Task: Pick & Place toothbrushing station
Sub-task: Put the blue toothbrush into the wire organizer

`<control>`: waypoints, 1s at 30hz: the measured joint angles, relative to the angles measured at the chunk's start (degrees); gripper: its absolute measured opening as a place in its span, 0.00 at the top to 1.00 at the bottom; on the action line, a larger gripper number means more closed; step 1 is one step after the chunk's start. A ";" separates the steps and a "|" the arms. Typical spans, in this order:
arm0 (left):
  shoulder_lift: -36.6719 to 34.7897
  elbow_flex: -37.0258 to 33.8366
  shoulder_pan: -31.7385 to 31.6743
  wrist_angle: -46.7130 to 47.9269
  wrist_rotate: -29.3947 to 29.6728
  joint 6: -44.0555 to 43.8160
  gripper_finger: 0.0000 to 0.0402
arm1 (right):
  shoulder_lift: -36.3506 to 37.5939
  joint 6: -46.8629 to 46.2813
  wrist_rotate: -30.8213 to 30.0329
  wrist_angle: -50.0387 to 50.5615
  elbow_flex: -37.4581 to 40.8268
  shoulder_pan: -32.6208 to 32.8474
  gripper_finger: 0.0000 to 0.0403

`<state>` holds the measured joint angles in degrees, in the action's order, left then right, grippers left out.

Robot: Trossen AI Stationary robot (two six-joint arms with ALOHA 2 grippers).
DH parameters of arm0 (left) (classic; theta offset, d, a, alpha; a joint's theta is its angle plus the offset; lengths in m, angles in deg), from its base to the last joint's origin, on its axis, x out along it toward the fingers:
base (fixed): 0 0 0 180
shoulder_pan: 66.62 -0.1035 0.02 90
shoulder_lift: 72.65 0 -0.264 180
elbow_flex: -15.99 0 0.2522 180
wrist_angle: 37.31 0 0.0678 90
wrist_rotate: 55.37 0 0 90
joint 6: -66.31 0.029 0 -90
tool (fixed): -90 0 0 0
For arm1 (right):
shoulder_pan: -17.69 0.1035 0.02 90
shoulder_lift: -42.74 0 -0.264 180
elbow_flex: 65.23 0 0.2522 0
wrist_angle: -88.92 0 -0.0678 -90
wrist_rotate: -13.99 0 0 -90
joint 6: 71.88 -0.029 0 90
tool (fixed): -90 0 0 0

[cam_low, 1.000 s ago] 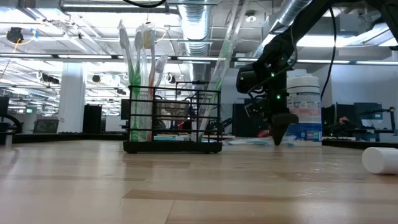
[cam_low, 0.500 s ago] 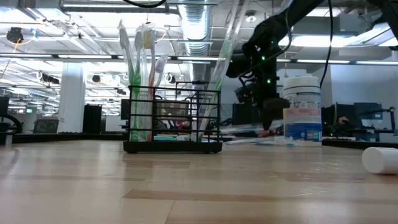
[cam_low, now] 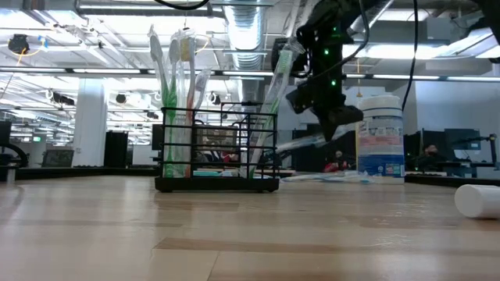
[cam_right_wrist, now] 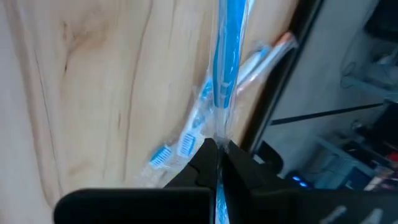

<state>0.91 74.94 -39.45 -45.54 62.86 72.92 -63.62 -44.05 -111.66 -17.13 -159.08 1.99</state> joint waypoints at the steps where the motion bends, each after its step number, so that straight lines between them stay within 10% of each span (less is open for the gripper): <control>1: 0.00 0.00 0.00 0.00 -0.01 0.00 0.68 | 0.00 -0.01 -0.42 0.42 -0.49 0.43 1.00; 30: 0.00 0.00 -0.99 -1.87 3.78 -6.97 0.68 | 14.63 -2.41 -20.52 3.89 -5.04 21.00 1.00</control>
<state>0.91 74.94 -40.43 -47.41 66.64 65.95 -48.99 -46.46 -132.18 -13.25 -164.12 22.99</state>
